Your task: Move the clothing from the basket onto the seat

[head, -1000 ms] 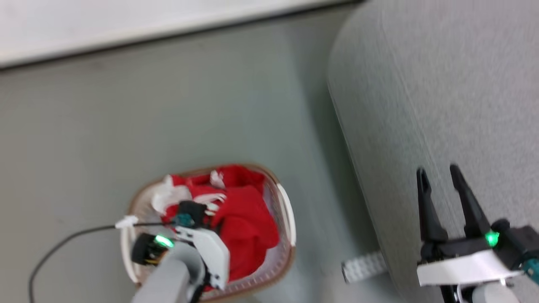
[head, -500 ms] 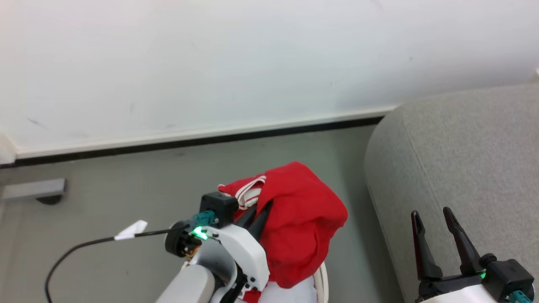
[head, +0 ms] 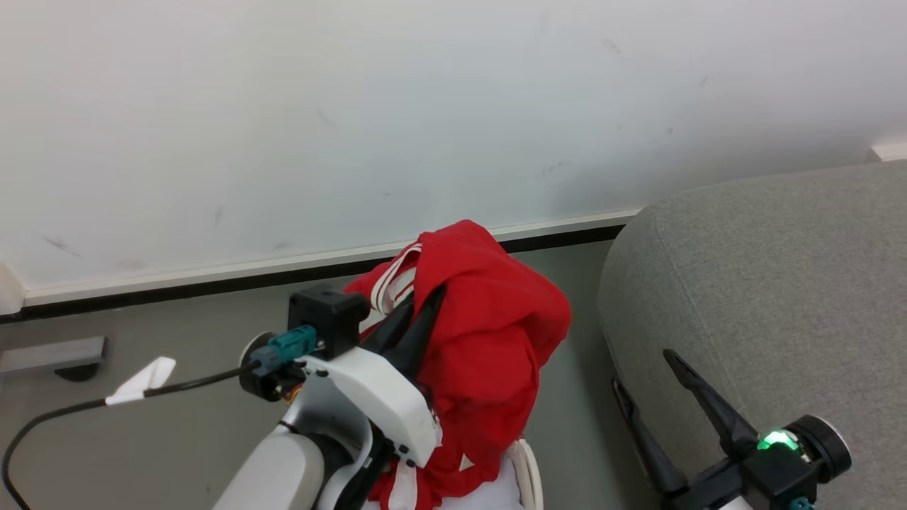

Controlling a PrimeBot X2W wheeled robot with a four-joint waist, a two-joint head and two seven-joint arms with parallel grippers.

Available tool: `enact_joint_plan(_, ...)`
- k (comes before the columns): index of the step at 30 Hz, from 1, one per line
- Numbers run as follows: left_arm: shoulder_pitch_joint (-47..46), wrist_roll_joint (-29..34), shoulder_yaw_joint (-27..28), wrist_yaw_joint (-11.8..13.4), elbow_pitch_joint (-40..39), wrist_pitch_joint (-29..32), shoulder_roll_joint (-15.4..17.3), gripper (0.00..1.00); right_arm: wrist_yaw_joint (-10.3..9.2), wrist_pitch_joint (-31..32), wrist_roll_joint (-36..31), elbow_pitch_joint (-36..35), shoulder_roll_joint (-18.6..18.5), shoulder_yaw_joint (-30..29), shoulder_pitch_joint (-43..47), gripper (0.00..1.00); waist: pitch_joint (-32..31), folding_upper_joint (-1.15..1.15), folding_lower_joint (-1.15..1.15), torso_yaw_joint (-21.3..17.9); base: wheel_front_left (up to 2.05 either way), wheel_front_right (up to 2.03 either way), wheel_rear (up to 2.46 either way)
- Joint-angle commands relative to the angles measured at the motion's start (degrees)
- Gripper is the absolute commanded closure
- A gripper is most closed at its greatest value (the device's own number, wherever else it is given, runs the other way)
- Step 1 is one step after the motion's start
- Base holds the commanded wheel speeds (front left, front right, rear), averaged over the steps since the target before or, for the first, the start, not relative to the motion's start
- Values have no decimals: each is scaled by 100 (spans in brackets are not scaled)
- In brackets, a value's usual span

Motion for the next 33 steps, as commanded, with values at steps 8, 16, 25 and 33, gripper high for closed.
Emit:
enact_joint_plan(8, 136, -61, -129, 9, -172, 82, -22, 100, -13, 4, -511, 293, -717, 1244, -829, 0, -70, 0, 1, -101, 0, 0, 0)
enact_joint_plan(16, -61, -88, -334, -38, -168, 133, -169, 100, -13, 3, -864, 1212, -460, 1802, -1417, 0, -111, 0, 1, 3, 0, 0, 0)
enact_joint_plan(25, -33, -165, -546, -54, -103, 182, -262, 100, -13, 4, -793, 1823, 296, 1482, -1764, 0, -178, 0, 1, 119, 0, 0, 0)
enact_joint_plan(33, 45, -210, -544, -3, -4, 135, -231, 100, -13, 3, -440, 1920, 553, 1401, -1732, 100, -193, 0, 1, 229, 0, 0, 0)
